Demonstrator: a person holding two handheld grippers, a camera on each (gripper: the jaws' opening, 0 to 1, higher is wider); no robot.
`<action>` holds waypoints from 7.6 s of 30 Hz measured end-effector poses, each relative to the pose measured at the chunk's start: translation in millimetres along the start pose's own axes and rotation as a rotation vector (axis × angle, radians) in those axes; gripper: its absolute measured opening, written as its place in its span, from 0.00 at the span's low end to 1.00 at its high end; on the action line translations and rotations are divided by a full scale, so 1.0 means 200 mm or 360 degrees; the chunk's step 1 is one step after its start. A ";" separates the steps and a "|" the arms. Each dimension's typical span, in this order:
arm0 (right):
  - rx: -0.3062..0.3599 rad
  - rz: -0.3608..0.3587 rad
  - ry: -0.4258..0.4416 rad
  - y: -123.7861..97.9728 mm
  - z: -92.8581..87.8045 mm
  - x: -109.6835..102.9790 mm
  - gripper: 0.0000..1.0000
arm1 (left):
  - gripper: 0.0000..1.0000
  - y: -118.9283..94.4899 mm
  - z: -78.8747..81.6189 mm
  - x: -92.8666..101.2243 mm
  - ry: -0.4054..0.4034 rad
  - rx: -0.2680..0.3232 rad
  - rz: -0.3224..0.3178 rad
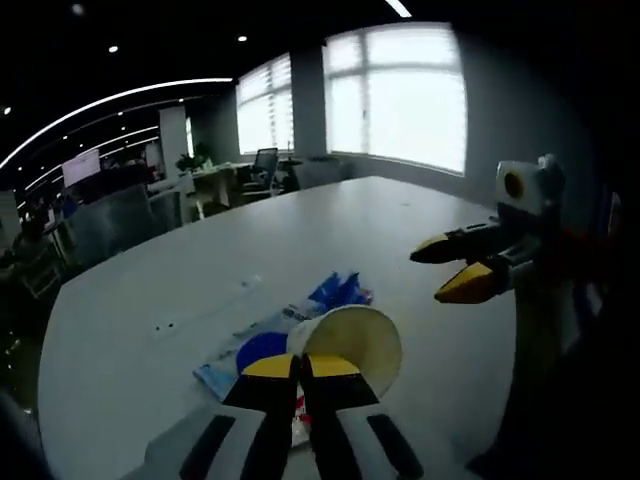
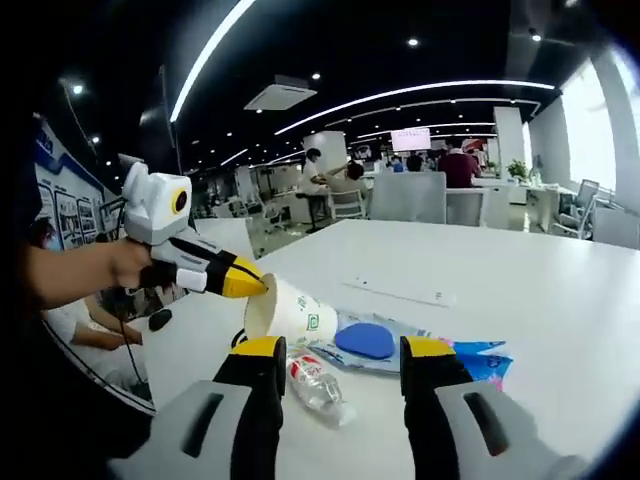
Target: Arrange the tabletop items into an orderly group along one side of the table until the central work area is clear of visible clutter.
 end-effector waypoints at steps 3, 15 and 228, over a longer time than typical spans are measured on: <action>-0.0005 -0.0041 -0.0007 -0.01 -0.01 0.03 0.56 | 0.01 0.00 -0.02 -0.04 -0.0031 -0.0022 0.0004; -0.0077 -0.0121 -0.0019 -0.06 -0.09 0.11 0.75 | 0.00 0.02 -0.07 -0.27 -0.0088 -0.0177 0.0072; -0.0472 -0.0159 0.0016 -0.13 -0.52 0.20 0.89 | 0.19 0.18 -0.06 -0.03 0.0457 -0.0453 -0.0506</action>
Point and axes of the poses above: the point that each gripper's makers call its tool centre point, and the gripper's own axes: y roughly forward along the fingers, x roughly to its right, z roughly out of its top, the point moved 2 cm from there along -y, roughly backward along the fingers, and after that the axes turned 2 degrees about z, right-handed, at the moved point
